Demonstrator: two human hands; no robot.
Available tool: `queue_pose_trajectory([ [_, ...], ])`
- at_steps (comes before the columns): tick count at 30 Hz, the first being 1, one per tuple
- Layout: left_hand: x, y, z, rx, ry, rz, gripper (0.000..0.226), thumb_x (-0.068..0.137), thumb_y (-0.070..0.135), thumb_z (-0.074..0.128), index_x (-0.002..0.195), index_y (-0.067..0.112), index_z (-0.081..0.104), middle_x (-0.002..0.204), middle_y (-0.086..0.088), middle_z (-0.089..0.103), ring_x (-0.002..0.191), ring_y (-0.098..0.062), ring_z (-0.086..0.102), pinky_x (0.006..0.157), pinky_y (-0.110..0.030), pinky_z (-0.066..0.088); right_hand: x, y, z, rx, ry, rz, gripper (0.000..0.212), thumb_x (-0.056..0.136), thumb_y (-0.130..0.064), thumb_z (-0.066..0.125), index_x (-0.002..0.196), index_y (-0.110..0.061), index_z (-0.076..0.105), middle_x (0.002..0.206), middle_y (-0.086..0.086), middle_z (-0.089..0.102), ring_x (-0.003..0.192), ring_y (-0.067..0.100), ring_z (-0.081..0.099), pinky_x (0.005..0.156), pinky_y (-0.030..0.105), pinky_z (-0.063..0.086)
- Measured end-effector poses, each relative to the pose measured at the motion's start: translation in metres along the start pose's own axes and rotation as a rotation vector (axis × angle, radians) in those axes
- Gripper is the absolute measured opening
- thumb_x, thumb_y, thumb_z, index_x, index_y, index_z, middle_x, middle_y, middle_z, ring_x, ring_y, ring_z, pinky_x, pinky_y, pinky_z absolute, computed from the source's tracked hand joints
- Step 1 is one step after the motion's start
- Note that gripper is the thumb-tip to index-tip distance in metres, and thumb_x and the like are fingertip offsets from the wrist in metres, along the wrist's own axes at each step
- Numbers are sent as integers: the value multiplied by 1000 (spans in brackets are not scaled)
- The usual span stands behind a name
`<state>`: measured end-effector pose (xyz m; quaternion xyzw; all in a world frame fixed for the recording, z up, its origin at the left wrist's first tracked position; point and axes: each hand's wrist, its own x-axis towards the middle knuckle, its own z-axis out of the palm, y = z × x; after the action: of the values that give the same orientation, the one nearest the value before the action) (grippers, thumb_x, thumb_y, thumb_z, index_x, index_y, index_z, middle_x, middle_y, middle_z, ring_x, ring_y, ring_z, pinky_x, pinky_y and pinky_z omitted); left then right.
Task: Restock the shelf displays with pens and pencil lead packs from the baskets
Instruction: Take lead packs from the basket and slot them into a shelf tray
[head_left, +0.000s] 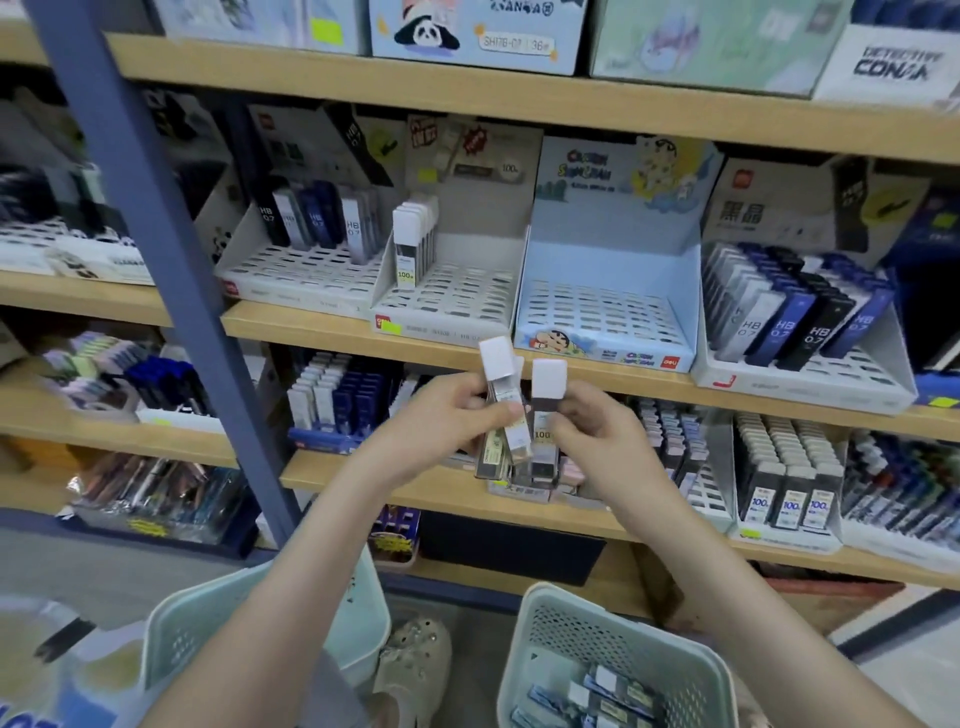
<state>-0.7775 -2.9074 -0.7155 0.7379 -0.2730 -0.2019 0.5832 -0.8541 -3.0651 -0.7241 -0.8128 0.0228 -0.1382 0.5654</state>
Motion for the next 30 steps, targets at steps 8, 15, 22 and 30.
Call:
queue_pose_trajectory([
  [8, -1, 12, -72, -42, 140, 67, 18, 89, 13, 64, 106, 17, 66, 92, 4, 75, 92, -10, 70, 88, -25, 50, 43, -43, 22, 212, 67, -169, 51, 92, -10, 58, 126, -44, 40, 102, 3, 64, 91, 13, 66, 86, 31, 52],
  [15, -1, 2, -130, -111, 395, 107, 17, 88, 11, 65, 105, 10, 66, 94, -3, 75, 89, -14, 71, 70, -17, 53, 100, -88, 61, 206, 146, -388, 46, 91, -2, 56, 115, -40, 47, 103, -7, 55, 80, 2, 64, 74, 19, 52],
  [22, 17, 3, -142, -109, 417, 130, 15, 87, 12, 66, 102, 14, 66, 89, 2, 75, 85, -12, 71, 70, -22, 55, 148, -78, 86, 72, 132, -366, 43, 93, -6, 54, 121, -37, 45, 93, -31, 62, 85, 5, 65, 70, 23, 52],
  [30, 32, -5, -150, -178, 456, 145, 13, 89, 7, 62, 98, 17, 65, 84, 4, 75, 79, -9, 70, 68, -23, 53, 163, -70, 84, -77, 36, -352, 43, 93, -10, 56, 123, -39, 46, 93, -31, 60, 91, -1, 62, 69, 7, 47],
])
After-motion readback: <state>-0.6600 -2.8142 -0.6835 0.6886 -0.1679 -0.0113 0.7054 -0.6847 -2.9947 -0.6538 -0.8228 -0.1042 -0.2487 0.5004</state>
